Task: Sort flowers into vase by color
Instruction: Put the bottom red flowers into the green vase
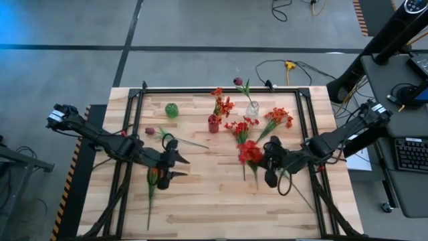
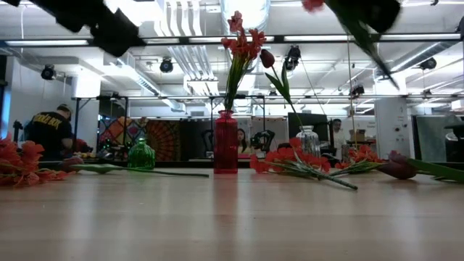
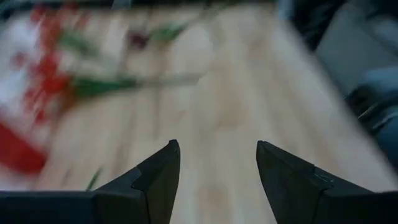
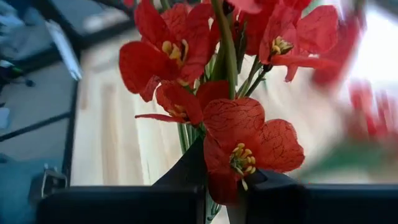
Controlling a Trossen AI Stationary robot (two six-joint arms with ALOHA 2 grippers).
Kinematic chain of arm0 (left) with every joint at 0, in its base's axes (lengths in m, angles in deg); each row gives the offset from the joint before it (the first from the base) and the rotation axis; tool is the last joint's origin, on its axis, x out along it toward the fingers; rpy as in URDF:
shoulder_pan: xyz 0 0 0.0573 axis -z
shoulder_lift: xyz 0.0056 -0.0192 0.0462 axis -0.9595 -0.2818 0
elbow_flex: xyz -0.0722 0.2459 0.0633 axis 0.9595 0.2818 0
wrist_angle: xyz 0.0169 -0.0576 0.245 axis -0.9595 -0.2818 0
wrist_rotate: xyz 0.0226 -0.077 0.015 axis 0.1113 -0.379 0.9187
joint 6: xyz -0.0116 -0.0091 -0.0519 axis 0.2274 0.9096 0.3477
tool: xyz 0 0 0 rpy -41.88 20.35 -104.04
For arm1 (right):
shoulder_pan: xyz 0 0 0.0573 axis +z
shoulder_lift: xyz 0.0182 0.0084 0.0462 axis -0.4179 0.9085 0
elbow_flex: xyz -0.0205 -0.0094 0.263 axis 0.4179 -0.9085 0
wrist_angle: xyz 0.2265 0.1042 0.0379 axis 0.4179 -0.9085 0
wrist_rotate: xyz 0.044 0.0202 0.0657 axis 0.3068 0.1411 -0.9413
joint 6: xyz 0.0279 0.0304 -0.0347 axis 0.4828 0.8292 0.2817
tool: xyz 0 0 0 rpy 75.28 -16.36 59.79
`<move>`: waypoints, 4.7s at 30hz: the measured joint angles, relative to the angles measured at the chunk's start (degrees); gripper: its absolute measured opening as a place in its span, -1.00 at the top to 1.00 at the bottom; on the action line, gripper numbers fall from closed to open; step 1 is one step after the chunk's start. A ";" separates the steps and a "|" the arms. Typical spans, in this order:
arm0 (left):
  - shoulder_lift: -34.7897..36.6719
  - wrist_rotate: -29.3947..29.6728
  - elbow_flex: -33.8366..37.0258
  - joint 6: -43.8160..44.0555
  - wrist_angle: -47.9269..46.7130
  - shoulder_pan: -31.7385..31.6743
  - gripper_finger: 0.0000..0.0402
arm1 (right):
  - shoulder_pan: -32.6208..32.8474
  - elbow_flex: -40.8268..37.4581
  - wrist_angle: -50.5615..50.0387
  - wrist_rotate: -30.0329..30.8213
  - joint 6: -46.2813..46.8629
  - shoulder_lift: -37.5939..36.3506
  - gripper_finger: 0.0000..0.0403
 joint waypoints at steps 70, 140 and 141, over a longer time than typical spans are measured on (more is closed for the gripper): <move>-13.13 7.55 -3.03 -10.66 32.40 -2.54 0.99 | -4.61 5.75 26.68 -3.09 -36.88 9.67 0.10; 7.46 -5.02 18.70 -9.48 34.74 -66.65 1.00 | -9.51 4.90 24.29 -3.16 -36.62 12.66 0.08; 7.15 -5.02 18.70 -9.47 34.79 -66.74 1.00 | -9.51 4.90 24.27 -3.16 -36.59 12.66 0.08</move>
